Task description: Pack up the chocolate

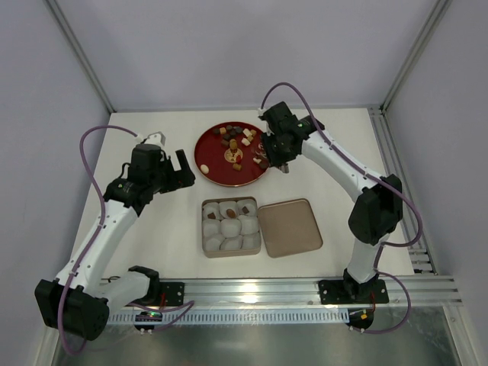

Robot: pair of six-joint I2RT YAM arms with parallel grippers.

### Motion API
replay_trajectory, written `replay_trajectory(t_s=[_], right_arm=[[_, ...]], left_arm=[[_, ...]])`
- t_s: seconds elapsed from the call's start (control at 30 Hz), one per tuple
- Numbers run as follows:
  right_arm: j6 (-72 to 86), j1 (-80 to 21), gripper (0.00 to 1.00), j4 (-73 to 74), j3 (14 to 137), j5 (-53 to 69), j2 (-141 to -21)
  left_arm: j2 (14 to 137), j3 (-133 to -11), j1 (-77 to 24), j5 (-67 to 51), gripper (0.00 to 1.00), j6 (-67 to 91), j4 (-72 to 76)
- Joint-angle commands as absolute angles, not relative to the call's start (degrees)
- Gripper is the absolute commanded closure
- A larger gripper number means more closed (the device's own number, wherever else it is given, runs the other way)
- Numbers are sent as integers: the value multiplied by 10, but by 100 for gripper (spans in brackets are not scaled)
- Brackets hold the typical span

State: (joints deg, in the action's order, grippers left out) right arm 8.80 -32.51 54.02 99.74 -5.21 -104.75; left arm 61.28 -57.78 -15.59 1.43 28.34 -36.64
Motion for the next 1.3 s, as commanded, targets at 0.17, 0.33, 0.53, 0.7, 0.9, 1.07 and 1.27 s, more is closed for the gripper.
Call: replay_trajectory(t_s=[0.17,0.33,0.53,0.7,0.9,1.07,1.27], right_arm=[[68,-328,58,530,1018,-56,-1063],[66,-328,58,527,1017,-58,-1079],[62,-328,58,526,1021,-62,-1092],[62,-328,58,533,1023,-61,-1096],[67,-329,58,541,1019,-78,-1082],[70,-329,58,539,1018,-81,-1071],[73,-331,58,539,1023,-83,-1063]], left_arm=[[614,-575,-151,11,0,287,-348],[614,-575,-151,11,0,287,-348],[615,-575,-151,12,0,287,-348],[615,-575,-151,12,0,287,-348],[618,-577,-151,11,0,287,-349],[618,-576,-151,11,0,287,-348],[619,-577,-152,11,0,287,-349]])
